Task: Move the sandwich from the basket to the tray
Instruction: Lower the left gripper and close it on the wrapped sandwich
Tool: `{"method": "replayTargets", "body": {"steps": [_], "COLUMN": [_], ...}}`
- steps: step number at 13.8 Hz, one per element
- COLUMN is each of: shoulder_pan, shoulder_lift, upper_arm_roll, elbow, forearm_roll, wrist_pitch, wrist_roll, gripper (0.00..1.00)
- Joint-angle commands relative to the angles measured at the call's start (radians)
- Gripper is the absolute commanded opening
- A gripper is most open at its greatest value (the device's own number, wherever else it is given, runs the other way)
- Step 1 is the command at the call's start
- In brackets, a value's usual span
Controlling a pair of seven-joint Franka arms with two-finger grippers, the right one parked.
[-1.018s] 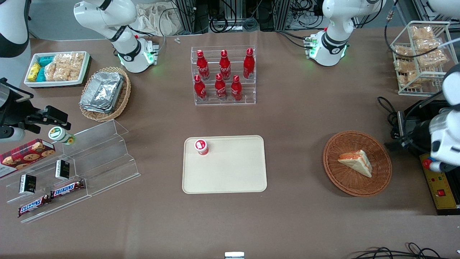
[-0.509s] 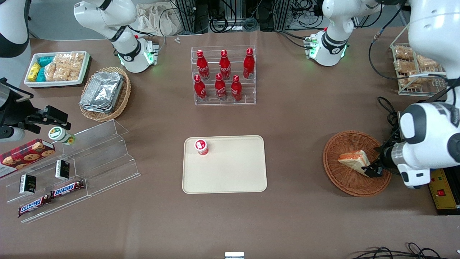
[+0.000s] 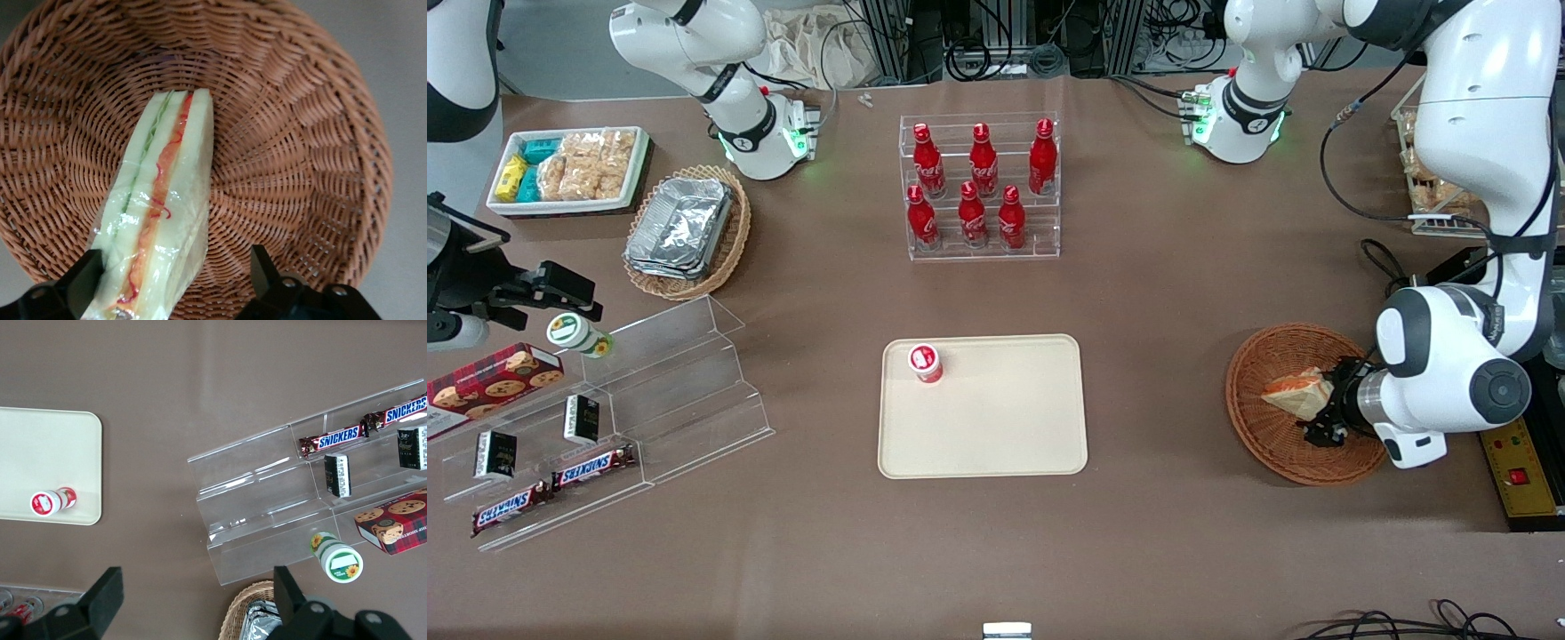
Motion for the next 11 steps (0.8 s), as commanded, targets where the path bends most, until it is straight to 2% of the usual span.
{"method": "replayTargets", "body": {"steps": [1, 2, 3, 4, 5, 8, 11], "shoulder_pan": [-0.007, -0.007, -0.006, -0.006, -0.006, -0.006, -0.006], "shoulder_lift": [0.019, 0.016, 0.004, -0.010, -0.036, -0.084, -0.075], "upper_arm_roll": [0.002, 0.002, 0.002, 0.004, 0.002, 0.001, -0.001], "elbow": [-0.022, -0.018, -0.016, -0.013, -0.006, 0.033, 0.028], "forearm_roll": [-0.003, -0.003, -0.002, 0.000, 0.024, 0.052, 0.060], "wrist_pitch": [0.054, 0.054, 0.050, 0.042, 0.033, -0.082, -0.086], "wrist_roll": [-0.029, -0.030, -0.023, -0.015, -0.015, -0.009, -0.009], "gripper": [0.68, 0.61, 0.67, 0.91, 1.00, 1.00, 1.00]}}
